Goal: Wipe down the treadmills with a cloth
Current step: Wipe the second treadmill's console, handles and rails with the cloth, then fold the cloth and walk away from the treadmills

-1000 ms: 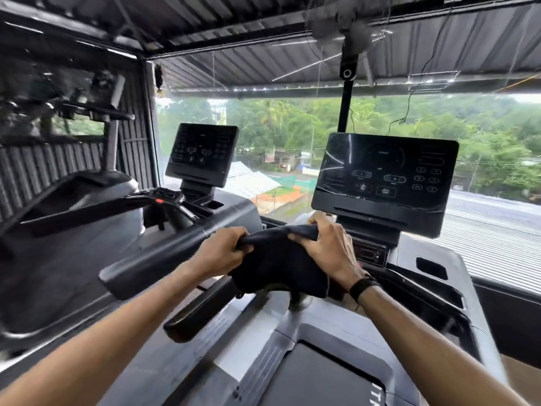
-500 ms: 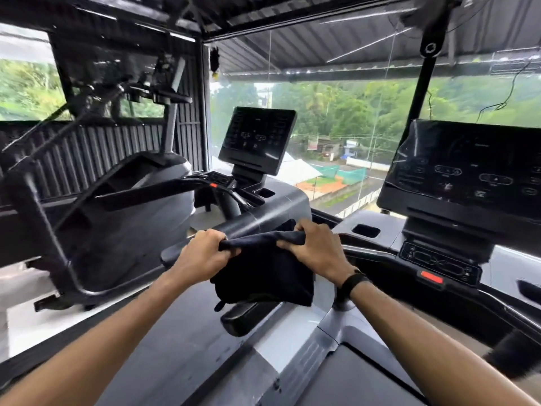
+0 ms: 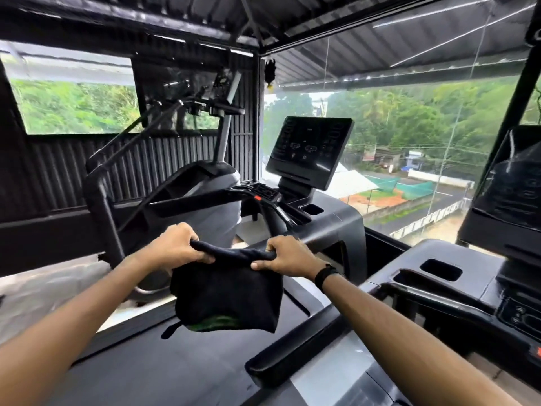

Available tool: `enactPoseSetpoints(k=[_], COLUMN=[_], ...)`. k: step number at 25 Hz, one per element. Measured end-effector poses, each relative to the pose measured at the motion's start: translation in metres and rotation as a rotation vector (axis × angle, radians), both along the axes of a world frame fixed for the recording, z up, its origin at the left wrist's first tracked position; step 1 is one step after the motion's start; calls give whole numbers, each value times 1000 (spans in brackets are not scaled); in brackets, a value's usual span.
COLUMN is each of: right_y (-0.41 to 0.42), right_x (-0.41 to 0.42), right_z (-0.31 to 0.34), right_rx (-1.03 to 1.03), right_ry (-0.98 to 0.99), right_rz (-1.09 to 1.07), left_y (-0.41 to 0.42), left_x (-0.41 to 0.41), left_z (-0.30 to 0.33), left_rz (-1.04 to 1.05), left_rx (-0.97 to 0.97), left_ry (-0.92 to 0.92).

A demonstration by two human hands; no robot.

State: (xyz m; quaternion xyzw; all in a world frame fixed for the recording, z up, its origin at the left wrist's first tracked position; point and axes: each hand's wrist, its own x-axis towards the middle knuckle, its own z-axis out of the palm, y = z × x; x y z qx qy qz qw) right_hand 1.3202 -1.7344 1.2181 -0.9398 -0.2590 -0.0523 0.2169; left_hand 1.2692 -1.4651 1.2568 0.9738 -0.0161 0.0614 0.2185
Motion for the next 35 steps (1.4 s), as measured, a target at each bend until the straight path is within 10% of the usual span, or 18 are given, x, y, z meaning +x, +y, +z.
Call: enactPoseSetpoints(k=[9,31,35], right_y=[38,100,96], right_x=[62,48,52], right_z=[20,66,71], right_rx=[1,173,176], right_ry=[69,-219,-246], right_rz=[178,-8,-14], left_y=[36,73,73], left_x=[15,9,12], left_z=[5,45,45], left_rz=[116,332,297], left_rx=[-117,-143,-434], left_ry=[125,-216,-186])
